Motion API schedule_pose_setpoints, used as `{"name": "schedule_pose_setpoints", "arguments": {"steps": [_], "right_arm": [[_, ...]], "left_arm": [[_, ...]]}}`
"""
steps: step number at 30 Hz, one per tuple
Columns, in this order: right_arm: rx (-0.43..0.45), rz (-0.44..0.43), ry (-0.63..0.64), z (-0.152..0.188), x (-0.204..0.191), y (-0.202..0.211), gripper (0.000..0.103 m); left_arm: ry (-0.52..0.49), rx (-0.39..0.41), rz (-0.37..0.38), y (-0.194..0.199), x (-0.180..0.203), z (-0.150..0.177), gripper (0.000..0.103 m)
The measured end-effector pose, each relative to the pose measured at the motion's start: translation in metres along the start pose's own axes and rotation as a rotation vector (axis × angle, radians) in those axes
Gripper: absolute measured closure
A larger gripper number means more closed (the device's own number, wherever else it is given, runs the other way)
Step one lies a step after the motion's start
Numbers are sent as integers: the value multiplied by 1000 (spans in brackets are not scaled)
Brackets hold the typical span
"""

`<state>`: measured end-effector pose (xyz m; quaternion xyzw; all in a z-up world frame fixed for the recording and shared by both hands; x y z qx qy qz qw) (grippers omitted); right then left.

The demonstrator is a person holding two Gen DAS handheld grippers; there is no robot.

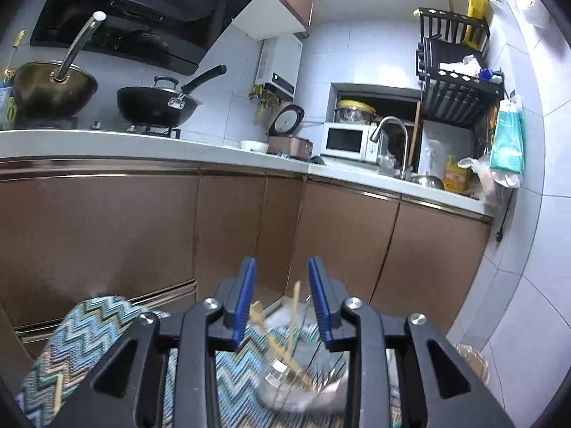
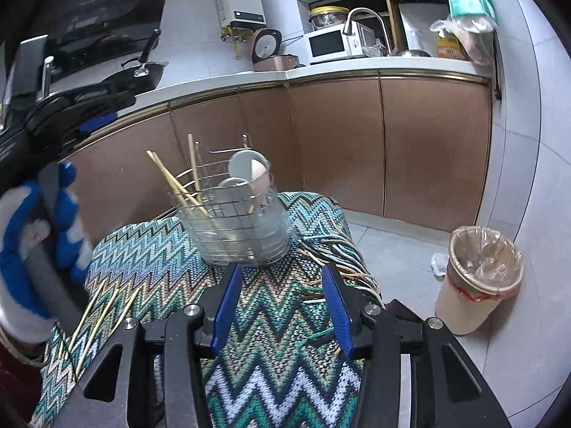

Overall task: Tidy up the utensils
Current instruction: 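Grasp a bamboo chopstick on the cloth with each tool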

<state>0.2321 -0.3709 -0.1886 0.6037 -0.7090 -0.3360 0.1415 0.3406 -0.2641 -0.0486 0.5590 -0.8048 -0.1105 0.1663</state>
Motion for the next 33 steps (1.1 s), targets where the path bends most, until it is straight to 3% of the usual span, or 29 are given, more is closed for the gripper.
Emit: {"name": "schedule_pose_setpoints", "arguments": {"steps": [9,17,25,33], "right_arm": [[6,-36,71,2,-42,29,59],[-100,-176,137,14,-101,16,59],[-269,-305,206,33,-161,-26,59],[-470,-394,204,35,-200,-95,67]], "left_arm": [[-14,-170,-57,50,-78,28,72],[31,-375,-136,85,-182,54,72],[126,-646,-113,64,-254,114,72],[178,-877,24,-1,-254,152,73]]}}
Point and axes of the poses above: each gripper's, at about its wrist camera, not at the fingertips, and y roughly against the way its jaws point, x to its right, z to its underside, the point moved 7 cm from there along -y, roughly the way its jaws point, and after that the axes turned 10 degrees about -x, right-handed, at the moved point
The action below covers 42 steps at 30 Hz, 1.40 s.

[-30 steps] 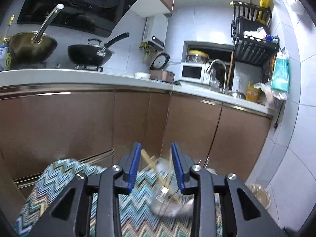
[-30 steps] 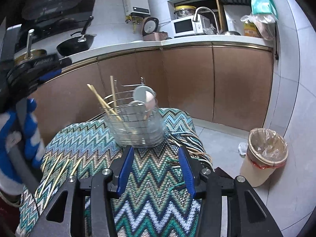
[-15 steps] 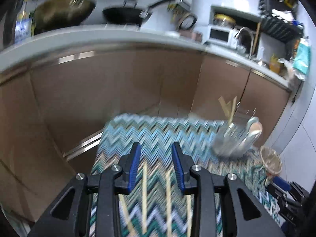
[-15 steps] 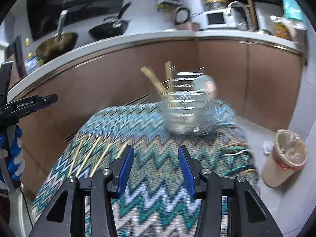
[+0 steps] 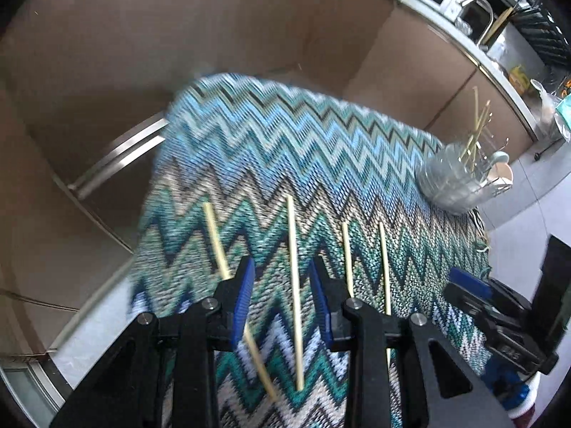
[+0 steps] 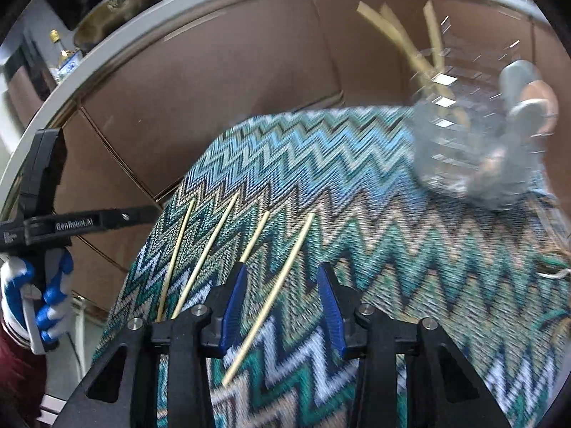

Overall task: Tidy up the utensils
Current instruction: 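Grasp a bamboo chopstick on the cloth with each tool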

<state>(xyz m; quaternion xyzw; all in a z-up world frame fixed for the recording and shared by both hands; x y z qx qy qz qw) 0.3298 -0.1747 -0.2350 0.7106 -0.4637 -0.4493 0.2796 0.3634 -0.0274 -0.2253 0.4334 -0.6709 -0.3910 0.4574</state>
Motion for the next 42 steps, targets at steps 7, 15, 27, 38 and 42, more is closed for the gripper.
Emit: {"name": "schedule_pose_setpoints", "arguments": {"steps": [7,15,27,38,42], "right_arm": [[-156,25,-23,-34,8,-65,76],[-260,89,-37,-45,19,-100,89],[-226,66,-45,-45,18,-91,97],[-83,51,4,-27,-11,-27,97],[-20,53,19,-20,-20,0,97]], "left_arm": [[-34,-129,-9,-45,8,-28,77],[-70,-227,-67,-82,14,-40,89],[-57,-167,-94,-80,13,-34,98],[-38,17,-71,-9,20,-6,98],[-47,92,-67,18,26,0,98]]}}
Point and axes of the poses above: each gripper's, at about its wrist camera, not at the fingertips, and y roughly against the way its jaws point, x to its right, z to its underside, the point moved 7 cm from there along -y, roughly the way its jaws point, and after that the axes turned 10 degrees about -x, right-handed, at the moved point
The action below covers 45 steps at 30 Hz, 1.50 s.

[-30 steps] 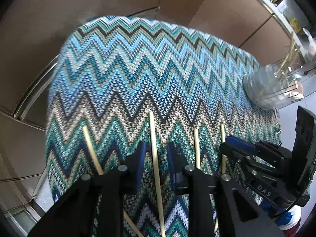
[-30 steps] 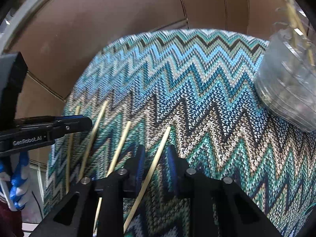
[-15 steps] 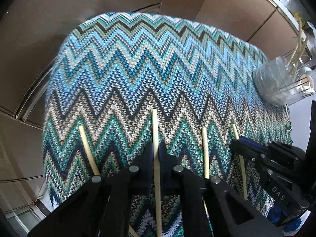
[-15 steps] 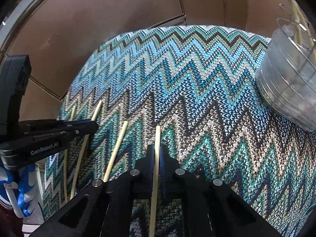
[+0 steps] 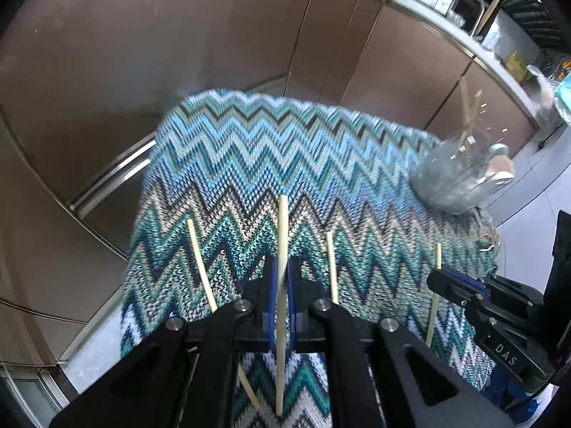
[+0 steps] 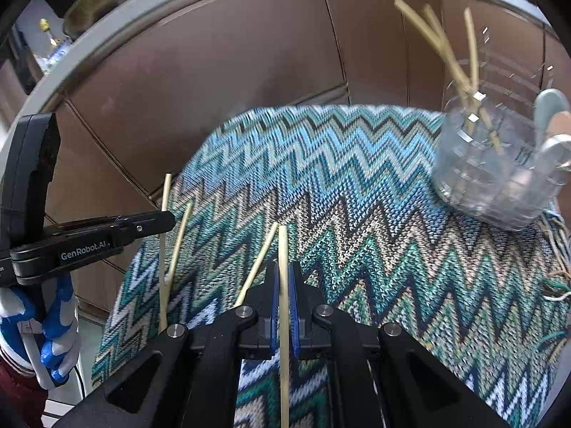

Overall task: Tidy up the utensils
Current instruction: 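Grasp a bamboo chopstick on the cloth with each tool, then carry both chopsticks over the wire holder and release them inside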

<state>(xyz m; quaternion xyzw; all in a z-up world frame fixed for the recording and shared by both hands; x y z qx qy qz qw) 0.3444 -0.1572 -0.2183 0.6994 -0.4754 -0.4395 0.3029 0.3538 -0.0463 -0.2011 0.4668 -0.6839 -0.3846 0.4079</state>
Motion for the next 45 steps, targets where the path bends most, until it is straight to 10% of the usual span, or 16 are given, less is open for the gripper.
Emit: {"name": "schedule_pose_setpoints", "arguments": {"steps": [17,31,45], "right_arm": [[309,-4,-13,21,12,122,97],[689,63,2,-65,78,237,97],[792,209,-2,-115,140,200,97]], "left_arm": [[-73,210,63,88,77,7,98],[-190,434,265,157,197,-98,98],[-195,510,196,60,268,-176,98]]}}
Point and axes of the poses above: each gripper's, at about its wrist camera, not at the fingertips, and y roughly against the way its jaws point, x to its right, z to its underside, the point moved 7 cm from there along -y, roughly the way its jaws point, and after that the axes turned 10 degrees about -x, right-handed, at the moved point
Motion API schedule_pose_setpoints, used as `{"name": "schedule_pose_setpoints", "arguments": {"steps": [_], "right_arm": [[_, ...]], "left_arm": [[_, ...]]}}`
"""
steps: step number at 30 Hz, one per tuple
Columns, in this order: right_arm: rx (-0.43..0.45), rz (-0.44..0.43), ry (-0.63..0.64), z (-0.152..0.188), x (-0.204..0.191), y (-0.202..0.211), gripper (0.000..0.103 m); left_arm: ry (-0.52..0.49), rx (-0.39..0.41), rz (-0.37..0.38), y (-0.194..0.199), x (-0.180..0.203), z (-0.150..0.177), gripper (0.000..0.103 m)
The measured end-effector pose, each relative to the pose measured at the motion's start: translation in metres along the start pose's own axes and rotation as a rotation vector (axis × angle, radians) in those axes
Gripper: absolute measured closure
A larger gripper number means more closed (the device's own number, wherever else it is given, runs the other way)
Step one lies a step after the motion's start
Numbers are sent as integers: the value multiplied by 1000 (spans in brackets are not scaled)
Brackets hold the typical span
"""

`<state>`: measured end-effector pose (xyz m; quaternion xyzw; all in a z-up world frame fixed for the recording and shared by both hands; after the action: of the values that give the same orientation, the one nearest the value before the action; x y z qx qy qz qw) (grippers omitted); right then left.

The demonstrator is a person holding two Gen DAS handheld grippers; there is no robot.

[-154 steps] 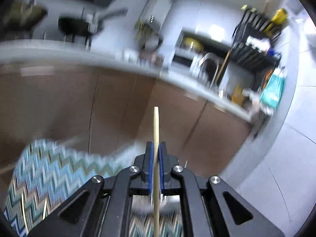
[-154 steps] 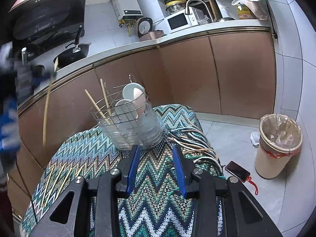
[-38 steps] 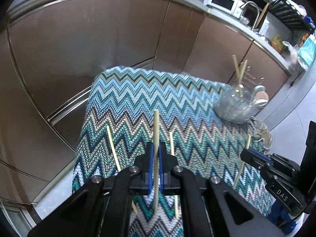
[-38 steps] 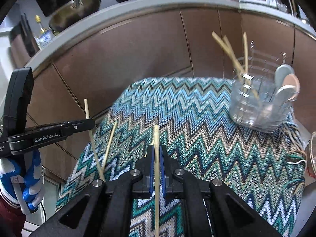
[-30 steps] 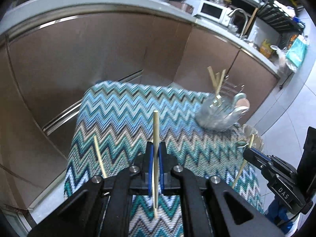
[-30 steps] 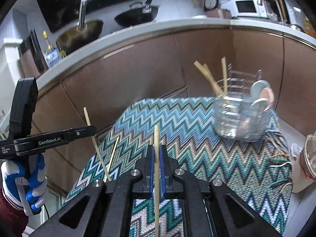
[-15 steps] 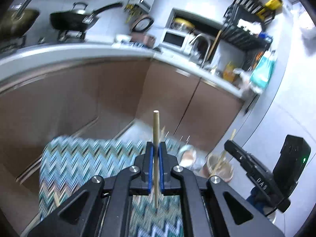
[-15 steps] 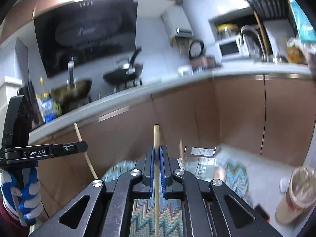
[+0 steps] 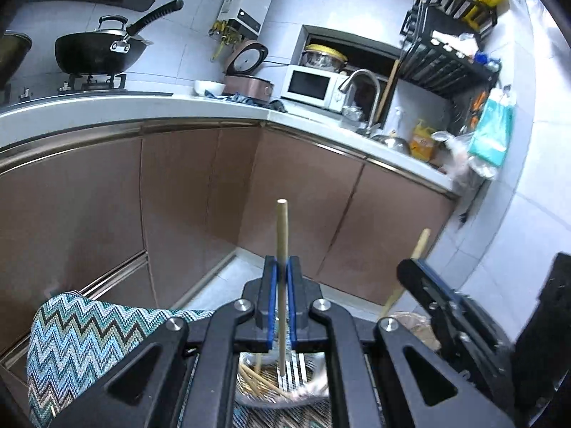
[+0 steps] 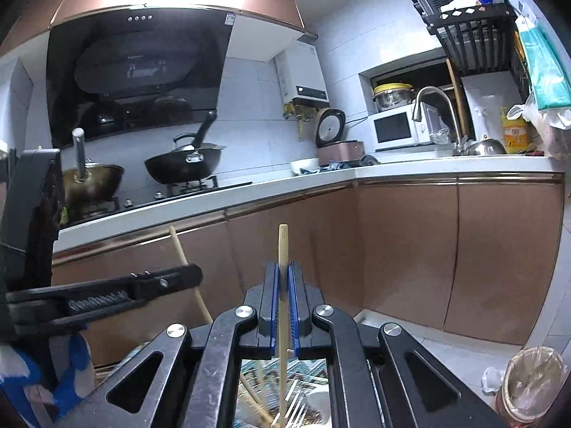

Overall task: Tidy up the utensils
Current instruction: 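Carry both chopsticks over the wire holder and release them inside, then lift both open tools out of the holder and back toward the cloth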

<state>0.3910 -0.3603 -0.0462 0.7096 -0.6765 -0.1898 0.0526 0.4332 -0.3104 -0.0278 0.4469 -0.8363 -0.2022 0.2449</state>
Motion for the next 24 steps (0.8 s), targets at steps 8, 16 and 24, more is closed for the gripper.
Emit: {"name": "schedule_pose_setpoints", "arguments": {"steps": [8,16,24], "right_arm": [[-14,19,-16,31,12,-23,97],[-47,34,-18,56,12,-19,87],[-47,65,-47,56,15,12,71]], "left_arm": [[-4,-37,-52,-46,-10,25,98],[-1,-58,-65,-47,-17,45,97],[5,-20,-70,-6,-21,47,77]]}}
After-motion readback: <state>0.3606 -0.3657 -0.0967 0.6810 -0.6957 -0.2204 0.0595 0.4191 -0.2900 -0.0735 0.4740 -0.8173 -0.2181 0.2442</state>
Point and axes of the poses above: each gripper's, at about its wrist camera, not at the fingertips, and y roughly against the way its jaws point, x to its right, z to its underside, the point moved 7 cm from there along -y, roughly the way its jaws point, and after that the axes turned 10 degrees about -x, right-handed, at the moved point
